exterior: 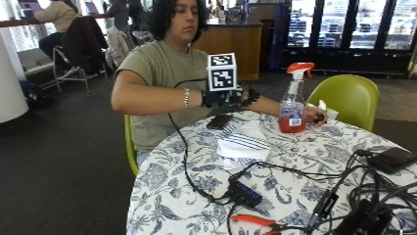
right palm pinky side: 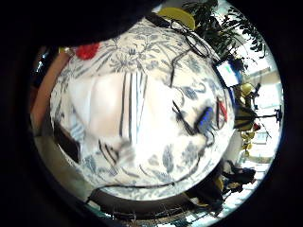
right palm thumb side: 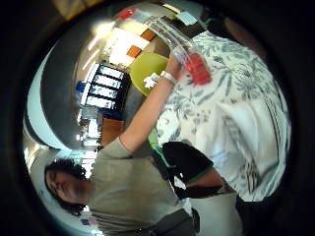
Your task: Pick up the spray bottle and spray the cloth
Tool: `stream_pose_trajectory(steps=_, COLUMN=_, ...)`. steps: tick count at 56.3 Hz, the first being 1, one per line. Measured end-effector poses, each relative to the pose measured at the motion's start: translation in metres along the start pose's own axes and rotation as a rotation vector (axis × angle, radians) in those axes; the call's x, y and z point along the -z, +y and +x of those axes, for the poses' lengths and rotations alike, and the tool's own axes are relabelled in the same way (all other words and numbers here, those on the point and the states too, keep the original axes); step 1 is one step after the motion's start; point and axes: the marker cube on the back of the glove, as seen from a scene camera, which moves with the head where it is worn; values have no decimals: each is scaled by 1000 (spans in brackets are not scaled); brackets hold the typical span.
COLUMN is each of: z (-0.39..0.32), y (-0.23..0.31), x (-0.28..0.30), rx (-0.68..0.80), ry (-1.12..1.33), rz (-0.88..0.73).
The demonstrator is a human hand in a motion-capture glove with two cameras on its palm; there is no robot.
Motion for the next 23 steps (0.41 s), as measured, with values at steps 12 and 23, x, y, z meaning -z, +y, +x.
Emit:
stream_pose_trajectory(steps=12, z=-18, y=67, x=21, rx=58, ry=141, rz=45)
stream_pose_trajectory(steps=23, z=-27, y=81, x=18, rx=57, ry=105, rz=18)
